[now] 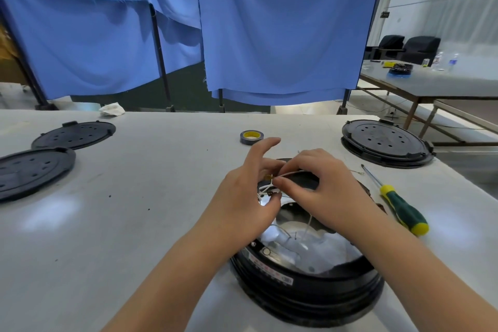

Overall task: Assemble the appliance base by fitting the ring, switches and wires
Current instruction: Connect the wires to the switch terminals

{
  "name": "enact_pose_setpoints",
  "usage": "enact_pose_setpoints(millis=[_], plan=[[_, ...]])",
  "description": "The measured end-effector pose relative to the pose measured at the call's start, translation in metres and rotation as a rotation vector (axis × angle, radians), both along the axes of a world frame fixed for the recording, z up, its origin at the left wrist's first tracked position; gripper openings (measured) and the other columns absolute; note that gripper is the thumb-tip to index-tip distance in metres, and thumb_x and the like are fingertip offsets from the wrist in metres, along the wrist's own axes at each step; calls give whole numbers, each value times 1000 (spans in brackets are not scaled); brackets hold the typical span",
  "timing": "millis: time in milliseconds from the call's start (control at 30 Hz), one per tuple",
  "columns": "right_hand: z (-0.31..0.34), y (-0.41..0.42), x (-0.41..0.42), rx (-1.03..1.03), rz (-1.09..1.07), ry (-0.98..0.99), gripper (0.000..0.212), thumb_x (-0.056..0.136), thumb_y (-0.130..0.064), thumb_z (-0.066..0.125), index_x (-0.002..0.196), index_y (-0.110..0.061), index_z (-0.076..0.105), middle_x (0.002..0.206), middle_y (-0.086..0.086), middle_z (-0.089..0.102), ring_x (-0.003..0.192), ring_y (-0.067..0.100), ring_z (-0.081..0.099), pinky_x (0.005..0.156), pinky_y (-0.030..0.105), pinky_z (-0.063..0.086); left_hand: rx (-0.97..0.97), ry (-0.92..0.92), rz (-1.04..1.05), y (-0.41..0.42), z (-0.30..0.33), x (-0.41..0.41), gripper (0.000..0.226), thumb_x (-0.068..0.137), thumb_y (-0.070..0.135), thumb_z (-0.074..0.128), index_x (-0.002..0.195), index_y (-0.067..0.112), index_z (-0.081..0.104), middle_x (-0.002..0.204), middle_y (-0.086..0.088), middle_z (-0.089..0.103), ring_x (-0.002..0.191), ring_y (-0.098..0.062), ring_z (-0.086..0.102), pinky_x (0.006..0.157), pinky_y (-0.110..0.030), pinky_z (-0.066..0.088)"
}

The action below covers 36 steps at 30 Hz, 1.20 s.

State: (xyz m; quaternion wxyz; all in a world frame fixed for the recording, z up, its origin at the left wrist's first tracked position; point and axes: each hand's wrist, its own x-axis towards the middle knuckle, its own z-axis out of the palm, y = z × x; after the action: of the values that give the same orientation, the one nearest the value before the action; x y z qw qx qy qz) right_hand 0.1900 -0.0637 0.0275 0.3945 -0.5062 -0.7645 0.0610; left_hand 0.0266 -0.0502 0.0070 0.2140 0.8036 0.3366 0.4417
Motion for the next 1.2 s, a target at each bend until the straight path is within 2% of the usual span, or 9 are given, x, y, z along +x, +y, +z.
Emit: enact_pose_setpoints(millis=[133, 233, 333, 467, 633, 767, 967, 1100, 1200], plan=[[-1, 1, -2, -103, 59, 144, 10, 82, -20, 72, 83, -29, 74, 78, -20, 67, 85, -4, 61, 75, 8, 43, 22, 23, 4, 1, 0, 0, 75, 82, 5, 68, 141, 33, 31, 117, 15, 65, 108, 4, 61, 93, -12, 46], [1, 3, 1, -158, 73, 247, 15, 84, -16, 69, 79, -30, 71, 76, -19, 70, 77, -4, 65, 70, 7, 45, 34, 23, 99, 2, 2, -2, 61, 82, 20, 73, 135, 28, 43, 103, 12, 65, 99, 1, 62, 87, -7, 44], [3, 5, 5, -224, 104, 361, 14, 86, -13, 68, 80, -25, 72, 77, -12, 72, 76, 0, 68, 70, 11, 48, -13, -6, 213, 3, 6, -2, 13, 87, 31, 66, 98, 25, 66, 82, 12, 67, 83, -2, 61, 76, -19, 47], [2, 8, 6, -310, 110, 449, 10, 86, -13, 68, 81, -22, 72, 79, -5, 74, 80, 8, 70, 79, 20, 54, -186, -30, 218, 8, 2, -2, 34, 95, 37, 54, 67, 20, 66, 60, 4, 61, 66, -12, 57, 67, -32, 41], [1, 11, 7, -329, 62, 490, 7, 85, -15, 70, 81, -20, 73, 80, -1, 75, 81, 14, 71, 79, 24, 56, -351, -106, 144, 10, 3, -4, 29, 93, 38, 58, 69, 25, 70, 66, 8, 67, 73, -9, 63, 77, -34, 49], [3, 12, 8, -413, 72, 561, 6, 85, -16, 69, 81, -20, 73, 80, 2, 75, 81, 15, 72, 76, 21, 54, -322, -84, 169, 9, 4, -4, 12, 84, 38, 69, 76, 30, 71, 74, 15, 69, 81, -2, 64, 87, -33, 48], [4, 11, 4, -429, 96, 468, 7, 85, -14, 70, 79, -18, 72, 74, -1, 74, 74, 8, 70, 73, 18, 51, -368, -93, 158, 8, 6, -5, 16, 84, 32, 69, 68, 30, 71, 69, 17, 68, 76, -4, 63, 75, -26, 48], [4, 8, -1, -318, 50, 209, 14, 84, -18, 70, 74, -28, 69, 73, -13, 71, 71, 0, 66, 67, 10, 49, -421, 6, 160, 10, 5, -7, 23, 82, 36, 70, 60, 32, 66, 50, 20, 57, 63, -4, 46, 58, -18, 35], [6, 8, -4, -297, 34, 105, 14, 83, -21, 71, 73, -30, 69, 72, -16, 70, 70, -3, 65, 62, 8, 44, -421, 68, 150, 12, 4, -9, 23, 83, 35, 70, 60, 33, 65, 51, 19, 54, 72, -11, 39, 58, -21, 32]])
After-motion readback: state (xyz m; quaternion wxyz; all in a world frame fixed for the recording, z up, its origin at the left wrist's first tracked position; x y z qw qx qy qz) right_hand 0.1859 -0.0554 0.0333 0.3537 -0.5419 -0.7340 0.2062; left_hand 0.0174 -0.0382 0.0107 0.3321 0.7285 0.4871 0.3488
